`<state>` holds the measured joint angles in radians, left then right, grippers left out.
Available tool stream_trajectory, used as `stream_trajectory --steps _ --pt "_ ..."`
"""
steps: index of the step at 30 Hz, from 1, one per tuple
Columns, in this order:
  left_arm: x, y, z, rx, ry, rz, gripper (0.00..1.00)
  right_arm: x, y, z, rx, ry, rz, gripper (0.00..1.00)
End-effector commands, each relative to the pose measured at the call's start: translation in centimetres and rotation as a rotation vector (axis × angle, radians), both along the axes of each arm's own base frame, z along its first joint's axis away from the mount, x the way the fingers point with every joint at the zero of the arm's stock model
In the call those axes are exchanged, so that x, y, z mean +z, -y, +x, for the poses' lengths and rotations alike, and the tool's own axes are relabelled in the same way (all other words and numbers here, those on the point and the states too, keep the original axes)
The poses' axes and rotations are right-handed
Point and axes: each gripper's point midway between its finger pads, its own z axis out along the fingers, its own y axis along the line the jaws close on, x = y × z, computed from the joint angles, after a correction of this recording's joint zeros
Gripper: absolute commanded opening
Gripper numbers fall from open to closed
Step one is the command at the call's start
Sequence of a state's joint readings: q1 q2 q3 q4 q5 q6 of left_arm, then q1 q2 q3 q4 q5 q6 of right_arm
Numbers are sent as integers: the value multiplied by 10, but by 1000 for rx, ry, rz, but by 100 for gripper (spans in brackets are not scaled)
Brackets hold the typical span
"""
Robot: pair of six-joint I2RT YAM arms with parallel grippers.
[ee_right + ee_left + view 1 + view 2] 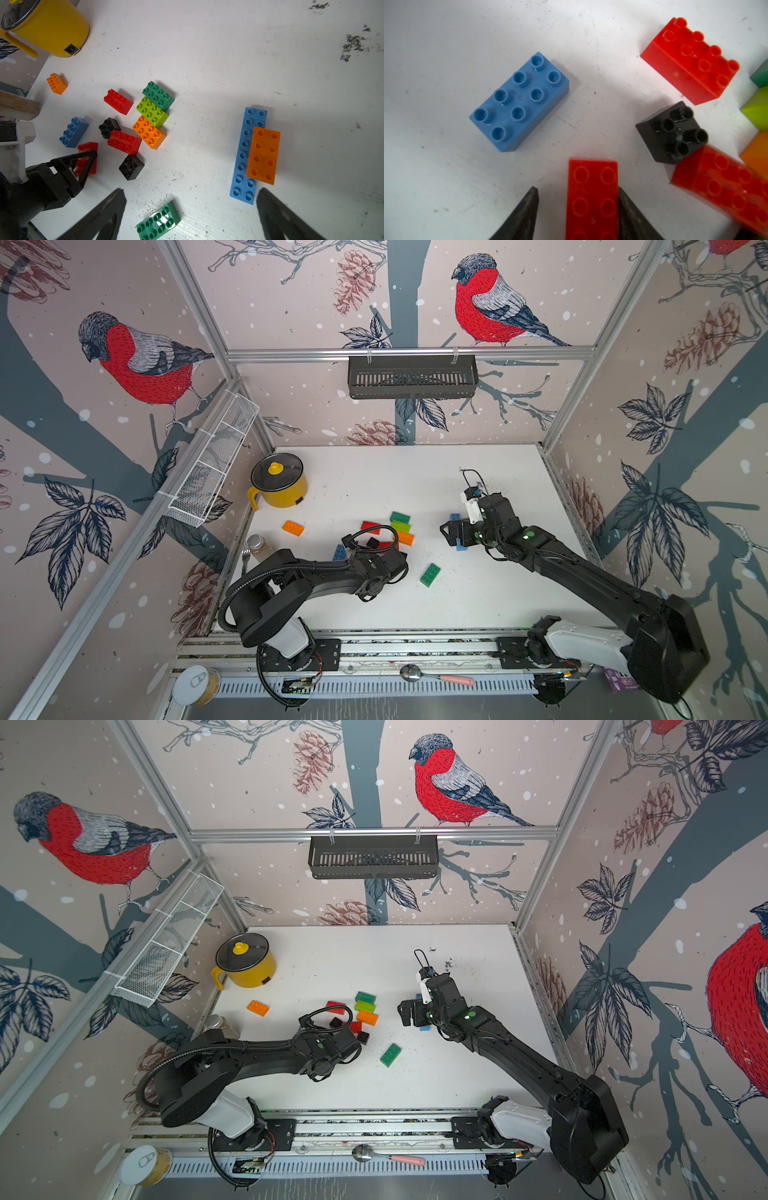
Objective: Assemble a small pinwheel with lego
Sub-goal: Pick up the lego brick from the center of the board.
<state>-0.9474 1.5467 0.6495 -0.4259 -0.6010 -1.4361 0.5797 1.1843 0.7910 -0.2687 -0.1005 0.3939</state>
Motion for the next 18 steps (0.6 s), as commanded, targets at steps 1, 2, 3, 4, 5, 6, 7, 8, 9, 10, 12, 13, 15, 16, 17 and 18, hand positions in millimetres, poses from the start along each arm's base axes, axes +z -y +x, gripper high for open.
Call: stream_trajectory --steps 1,2,3,4,5,6,7,8,9,10,12,13,15,16,17,18 --pt "-27 18 -34 -63 -202 -127 55 5 -4 1 10 15 13 99" --pt "-29 19 -35 -65 -207 -135 53 5 -4 1 8 15 15 99" --pt "-30 18 -37 -63 -212 -139 52 5 -5 0 11 14 13 99" --pt "-31 19 -38 -66 -215 -147 52 5 -5 -1 13 14 12 99" --pt "-31 21 -38 -74 -213 -161 52 4 -6 -2 16 13 10 99" --pt "-30 23 -39 -85 -209 -176 52 3 -6 -2 16 12 8 99" --pt "-28 26 -39 -93 -202 -191 52 3 -6 -3 17 13 4 99" --pt "-26 29 -39 -106 -198 -201 53 2 -6 -3 16 12 3 99" --pt "-25 29 -40 -111 -196 -205 54 2 -6 -4 17 12 3 99" --pt "-23 30 -42 -114 -195 -209 54 1 -6 -4 17 11 3 99" --pt "-23 29 -45 -116 -196 -215 55 0 -7 -4 17 5 8 99" --pt "-22 31 -46 -123 -192 -221 56 -1 -7 -5 18 3 10 99" --pt "-20 33 -48 -130 -187 -220 57 -1 -8 -5 18 2 17 99" --pt "-20 34 -48 -129 -183 -214 57 -1 -9 -6 22 4 19 99" --pt "-21 32 -49 -121 -188 -199 56 0 -9 -6 20 5 22 99" --pt "-22 30 -50 -112 -193 -192 56 1 -8 -5 18 9 21 99"
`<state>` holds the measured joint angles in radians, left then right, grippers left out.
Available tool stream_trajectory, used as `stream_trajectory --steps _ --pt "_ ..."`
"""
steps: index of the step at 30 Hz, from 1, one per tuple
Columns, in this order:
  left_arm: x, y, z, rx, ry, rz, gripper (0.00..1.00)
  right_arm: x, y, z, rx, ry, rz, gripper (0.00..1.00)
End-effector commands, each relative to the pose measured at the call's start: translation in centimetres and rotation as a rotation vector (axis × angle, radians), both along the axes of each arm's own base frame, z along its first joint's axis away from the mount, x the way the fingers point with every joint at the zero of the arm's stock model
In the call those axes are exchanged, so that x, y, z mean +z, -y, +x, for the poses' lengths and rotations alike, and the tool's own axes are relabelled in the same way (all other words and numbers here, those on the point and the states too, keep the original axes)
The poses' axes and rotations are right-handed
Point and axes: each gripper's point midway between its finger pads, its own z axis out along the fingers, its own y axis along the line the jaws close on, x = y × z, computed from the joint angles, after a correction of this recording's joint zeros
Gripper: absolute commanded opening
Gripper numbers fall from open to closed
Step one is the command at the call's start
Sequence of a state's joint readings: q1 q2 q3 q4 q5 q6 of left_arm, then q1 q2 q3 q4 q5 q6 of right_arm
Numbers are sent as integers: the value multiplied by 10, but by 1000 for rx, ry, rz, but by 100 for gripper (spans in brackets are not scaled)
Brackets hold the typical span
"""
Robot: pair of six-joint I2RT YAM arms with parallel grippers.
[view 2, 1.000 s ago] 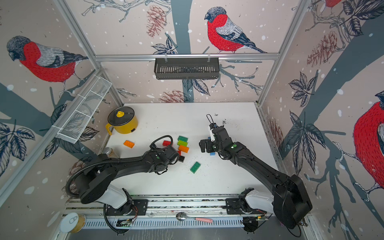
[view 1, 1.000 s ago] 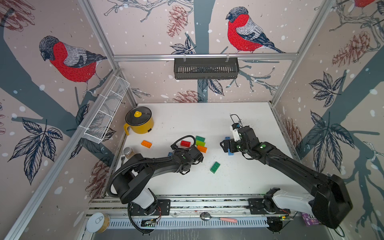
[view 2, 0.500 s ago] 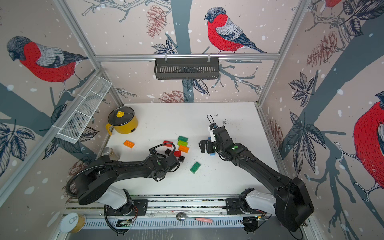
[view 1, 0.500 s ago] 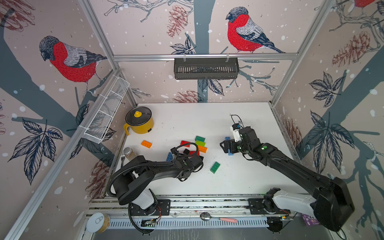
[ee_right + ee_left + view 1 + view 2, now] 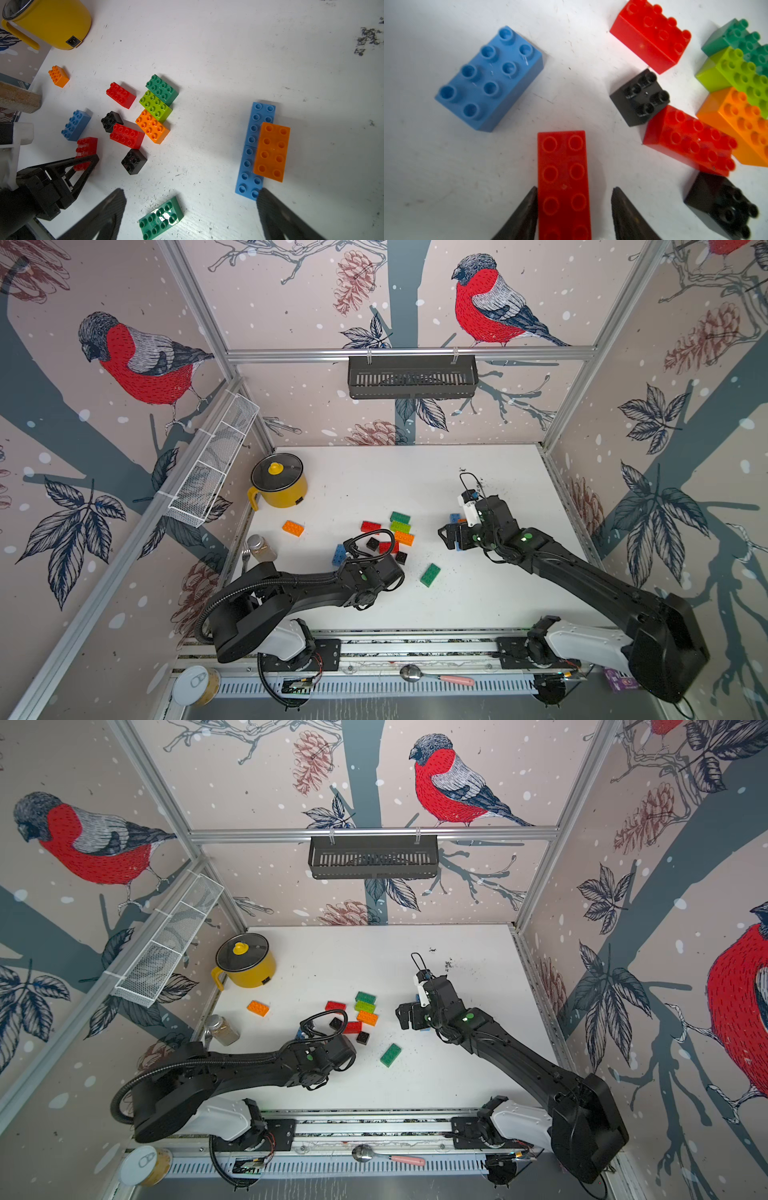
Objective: Assemble a small pinwheel with lego
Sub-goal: Pick up the lego brick from the center of the board.
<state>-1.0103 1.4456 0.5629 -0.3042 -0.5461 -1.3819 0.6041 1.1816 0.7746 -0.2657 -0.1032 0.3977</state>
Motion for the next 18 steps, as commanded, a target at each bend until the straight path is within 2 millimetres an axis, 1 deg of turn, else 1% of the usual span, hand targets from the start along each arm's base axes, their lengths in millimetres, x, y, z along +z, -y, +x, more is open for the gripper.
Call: stream_trajectory --steps 1,8,13,18 --pt "-27 6 -38 0 -225 -63 55 7 -2 3 -8 23 23 99" --pt "-30 -1 -38 37 -231 -22 50 8 -1 2 -7 28 26 99" --pt "-37 -3 -41 47 -258 3 49 8 -2 2 -4 30 29 99" --pt "-39 -4 -44 58 -264 19 49 9 -1 1 -4 34 31 99"
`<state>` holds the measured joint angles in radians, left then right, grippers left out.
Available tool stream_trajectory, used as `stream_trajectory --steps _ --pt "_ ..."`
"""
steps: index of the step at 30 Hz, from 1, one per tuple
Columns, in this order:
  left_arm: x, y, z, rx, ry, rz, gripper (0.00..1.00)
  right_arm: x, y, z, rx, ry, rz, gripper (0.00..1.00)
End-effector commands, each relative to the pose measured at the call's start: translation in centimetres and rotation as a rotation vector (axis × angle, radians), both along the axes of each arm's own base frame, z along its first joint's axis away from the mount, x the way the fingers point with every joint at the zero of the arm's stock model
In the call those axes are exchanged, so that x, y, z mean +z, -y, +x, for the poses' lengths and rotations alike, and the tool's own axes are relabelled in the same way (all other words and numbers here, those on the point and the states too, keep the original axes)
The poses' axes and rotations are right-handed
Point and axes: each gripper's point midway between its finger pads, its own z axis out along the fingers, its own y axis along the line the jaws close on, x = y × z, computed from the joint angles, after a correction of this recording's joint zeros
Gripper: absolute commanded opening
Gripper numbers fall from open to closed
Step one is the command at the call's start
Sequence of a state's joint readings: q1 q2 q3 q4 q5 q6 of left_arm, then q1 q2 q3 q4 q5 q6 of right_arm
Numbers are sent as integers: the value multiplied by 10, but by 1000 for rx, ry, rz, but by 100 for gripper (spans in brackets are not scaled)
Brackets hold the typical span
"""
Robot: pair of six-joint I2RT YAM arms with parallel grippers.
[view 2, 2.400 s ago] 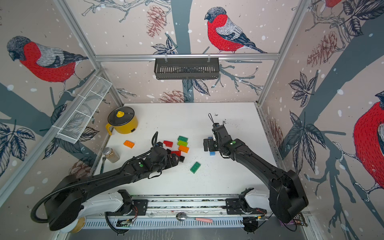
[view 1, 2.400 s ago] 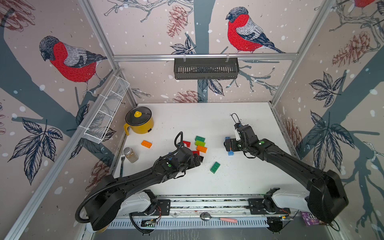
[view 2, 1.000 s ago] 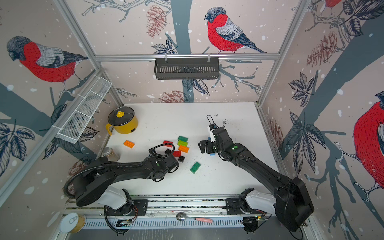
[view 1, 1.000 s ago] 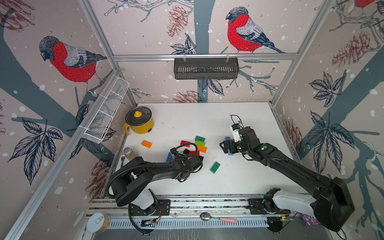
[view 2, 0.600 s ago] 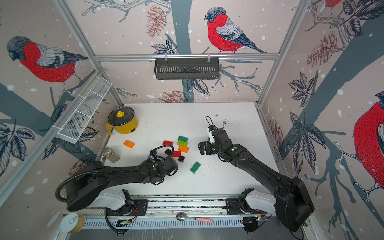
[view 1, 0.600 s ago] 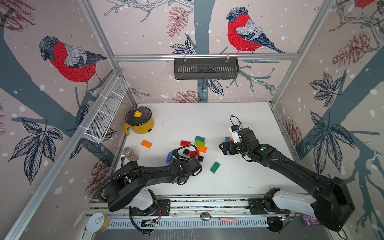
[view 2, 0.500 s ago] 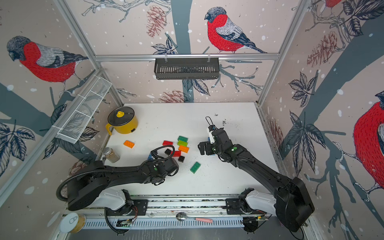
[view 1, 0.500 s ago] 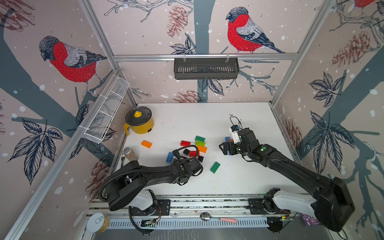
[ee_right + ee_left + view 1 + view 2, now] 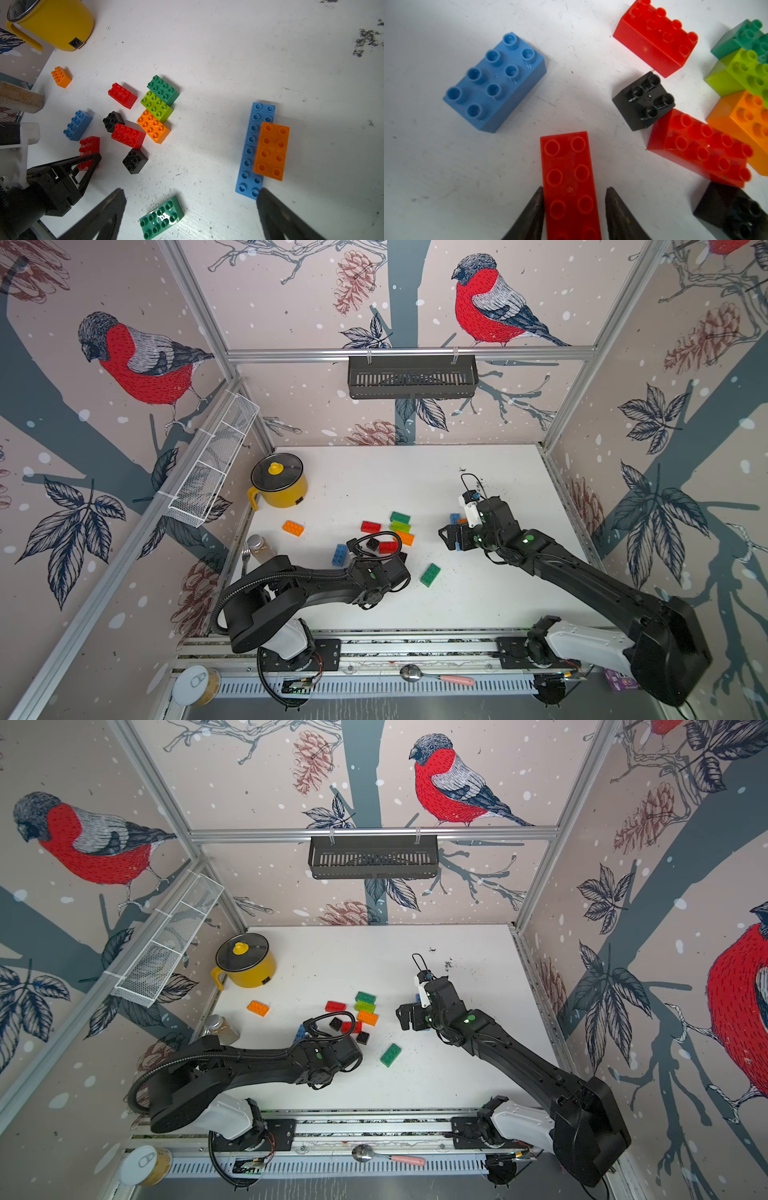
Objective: Assemble a small pinwheel with lego
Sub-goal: Pick up the lego brick from the center of the board.
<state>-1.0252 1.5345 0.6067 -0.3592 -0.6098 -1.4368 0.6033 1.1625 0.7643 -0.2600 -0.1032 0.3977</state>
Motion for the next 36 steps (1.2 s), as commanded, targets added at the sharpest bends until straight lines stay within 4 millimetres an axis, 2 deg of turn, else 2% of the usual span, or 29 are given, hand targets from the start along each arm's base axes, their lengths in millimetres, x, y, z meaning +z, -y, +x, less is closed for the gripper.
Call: stream_trajectory --steps 1,20,24,26,28,32,36 --pt "-32 3 -47 26 -267 -72 49 6 -2 3 -4 22 23 99" --pt "-30 4 -55 34 -257 -39 44 10 0 0 -8 35 33 99" --pt "-29 4 -55 32 -250 -40 40 10 2 1 -15 36 31 99" --pt "-27 4 -53 30 -238 -36 30 9 3 2 -24 37 31 99" --pt "-21 1 -49 28 -212 -27 27 8 5 4 -37 35 27 99" --pt "1 -2 -38 7 -129 -15 26 8 10 11 -68 29 29 99" --pt "35 1 -23 -79 -27 -7 26 12 19 20 -122 33 47 99"
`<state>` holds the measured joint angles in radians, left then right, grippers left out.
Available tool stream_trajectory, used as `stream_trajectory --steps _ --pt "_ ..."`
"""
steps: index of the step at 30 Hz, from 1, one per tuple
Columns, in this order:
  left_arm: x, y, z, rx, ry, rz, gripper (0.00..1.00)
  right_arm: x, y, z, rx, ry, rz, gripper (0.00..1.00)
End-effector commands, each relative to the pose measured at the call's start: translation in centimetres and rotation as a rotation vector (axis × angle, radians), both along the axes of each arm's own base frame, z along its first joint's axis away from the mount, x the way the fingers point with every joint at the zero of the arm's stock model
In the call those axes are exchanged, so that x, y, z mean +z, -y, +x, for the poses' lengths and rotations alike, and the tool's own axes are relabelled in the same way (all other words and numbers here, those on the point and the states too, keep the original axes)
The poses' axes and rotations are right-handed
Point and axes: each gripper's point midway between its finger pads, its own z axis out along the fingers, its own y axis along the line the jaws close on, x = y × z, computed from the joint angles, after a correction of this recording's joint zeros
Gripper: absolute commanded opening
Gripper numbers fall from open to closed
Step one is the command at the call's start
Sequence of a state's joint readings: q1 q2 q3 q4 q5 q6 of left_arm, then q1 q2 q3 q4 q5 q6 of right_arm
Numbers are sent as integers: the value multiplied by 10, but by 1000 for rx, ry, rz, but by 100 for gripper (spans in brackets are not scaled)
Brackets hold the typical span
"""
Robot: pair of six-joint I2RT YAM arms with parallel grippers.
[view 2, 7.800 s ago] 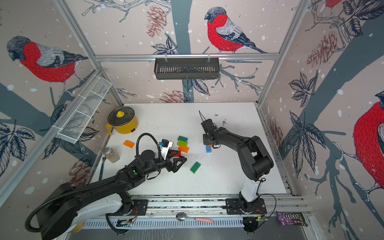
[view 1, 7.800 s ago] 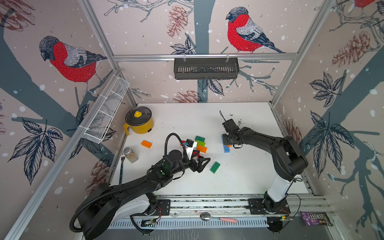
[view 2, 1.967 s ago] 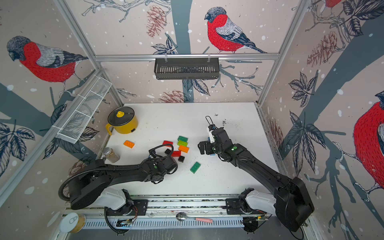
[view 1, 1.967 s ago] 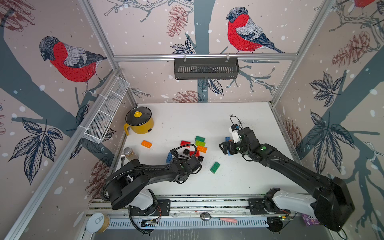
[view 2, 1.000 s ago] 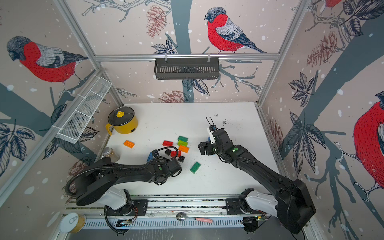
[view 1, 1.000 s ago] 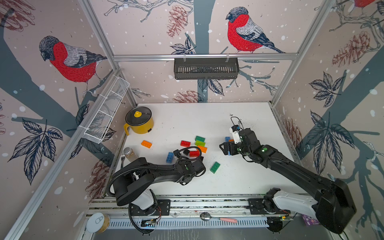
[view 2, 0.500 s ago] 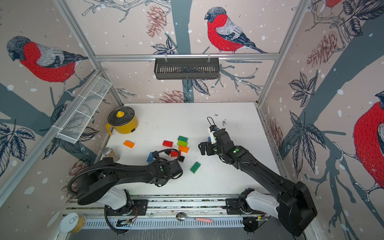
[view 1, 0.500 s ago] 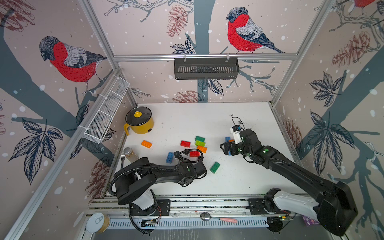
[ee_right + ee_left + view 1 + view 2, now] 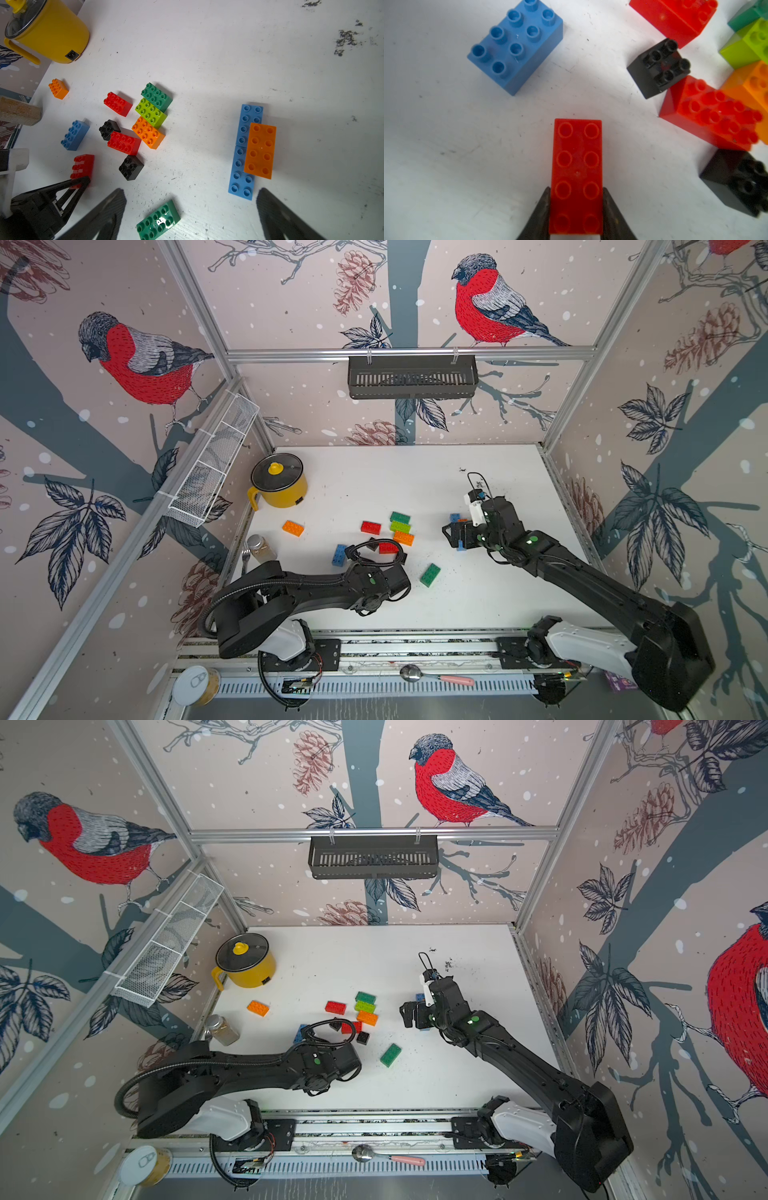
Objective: Assemble a small pinwheel with lego
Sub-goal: Pick up the lego brick from the center of the board.
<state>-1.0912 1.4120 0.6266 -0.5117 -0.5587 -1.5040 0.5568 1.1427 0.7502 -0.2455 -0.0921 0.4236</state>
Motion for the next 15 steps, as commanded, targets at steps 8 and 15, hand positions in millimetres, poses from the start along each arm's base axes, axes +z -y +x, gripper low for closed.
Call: stream_trajectory --steps 8,15 --pt "123 42 33 -456 373 -26 21 16 51 42 -229 14 83 99" --pt "203 103 29 -987 848 61 11 13 91 57 -358 1 113 99"
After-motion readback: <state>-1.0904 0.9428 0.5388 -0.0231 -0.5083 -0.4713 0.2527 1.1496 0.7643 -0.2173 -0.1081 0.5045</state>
